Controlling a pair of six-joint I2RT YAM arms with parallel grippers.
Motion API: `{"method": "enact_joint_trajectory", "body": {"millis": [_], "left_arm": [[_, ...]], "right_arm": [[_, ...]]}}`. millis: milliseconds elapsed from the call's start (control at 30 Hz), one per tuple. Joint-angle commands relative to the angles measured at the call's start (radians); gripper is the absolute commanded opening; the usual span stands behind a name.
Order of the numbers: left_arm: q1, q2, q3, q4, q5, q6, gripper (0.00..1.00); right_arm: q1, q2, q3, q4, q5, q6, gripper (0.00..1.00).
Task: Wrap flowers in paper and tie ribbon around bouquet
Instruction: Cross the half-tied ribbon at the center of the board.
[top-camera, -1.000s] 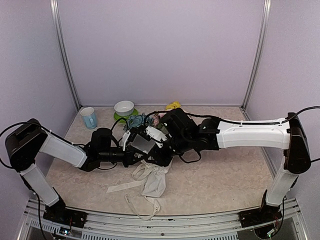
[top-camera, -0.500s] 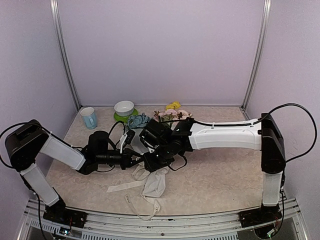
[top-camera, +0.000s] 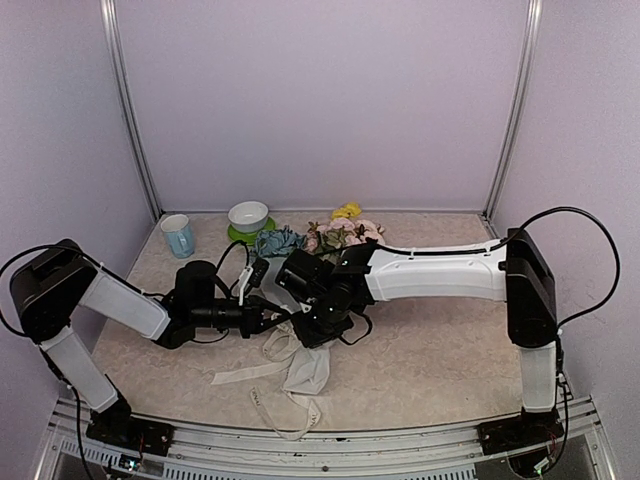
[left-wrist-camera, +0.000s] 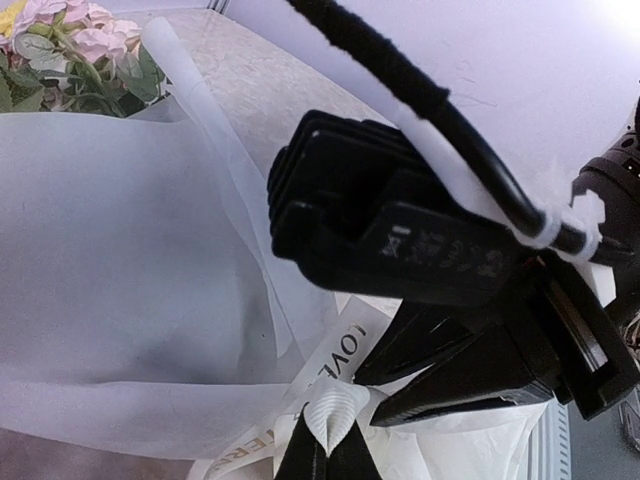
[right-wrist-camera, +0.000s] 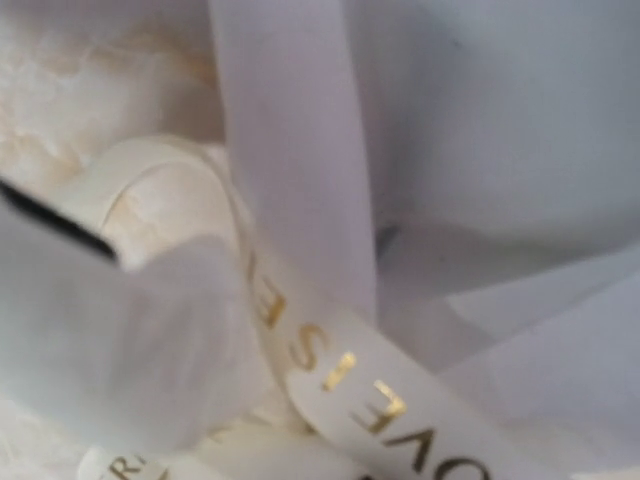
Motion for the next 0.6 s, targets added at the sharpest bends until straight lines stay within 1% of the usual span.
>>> {"method": "enact_joint_trajectory", "body": {"millis": [0,33,67,100,133,300,433,500,567], "left_arm": [[0.011,-0.005,-0.001,0.028,0.017,-0.015,0.00],[0.012,-0.005,-0.002,0.027,0.017,-0.016,0.00],[0.012,-0.005,-0.001,0.025,0.018,-0.015,0.00],[0.013,-0.006,-0.002,0.025,0.017,-0.015,0.00],[0.012,-0.006,-0.003,0.023,0.017,-0.014,0.00],[0.018,0.001,-0.002,0.016,0.003,-0.015,0.00],[0.028,0.007,0.001,0.021,-0.002,-0.017,0.00],[0.028,0.013,0.008,0.019,-0.002,-0.014,0.00],[0.029,0.025,0.015,0.017,0.001,-0.013,0.00]], "right_arm": [[-0.003,0.021,0.038,0.019,0.000,-0.045,0.13],[-0.002,0.022,0.040,0.028,-0.007,-0.051,0.09],[-0.003,0.023,0.041,0.034,-0.015,-0.055,0.02],[-0.003,0.022,0.041,0.038,-0.017,-0.057,0.00],[-0.002,0.019,0.039,0.046,-0.017,-0.063,0.00],[-0.002,-0.024,0.033,0.104,-0.113,-0.119,0.00],[-0.002,-0.083,-0.006,0.222,-0.291,-0.183,0.00],[-0.002,-0.126,-0.043,0.313,-0.389,-0.199,0.00],[-0.002,-0.168,-0.084,0.439,-0.505,-0.225,0.00]]}}
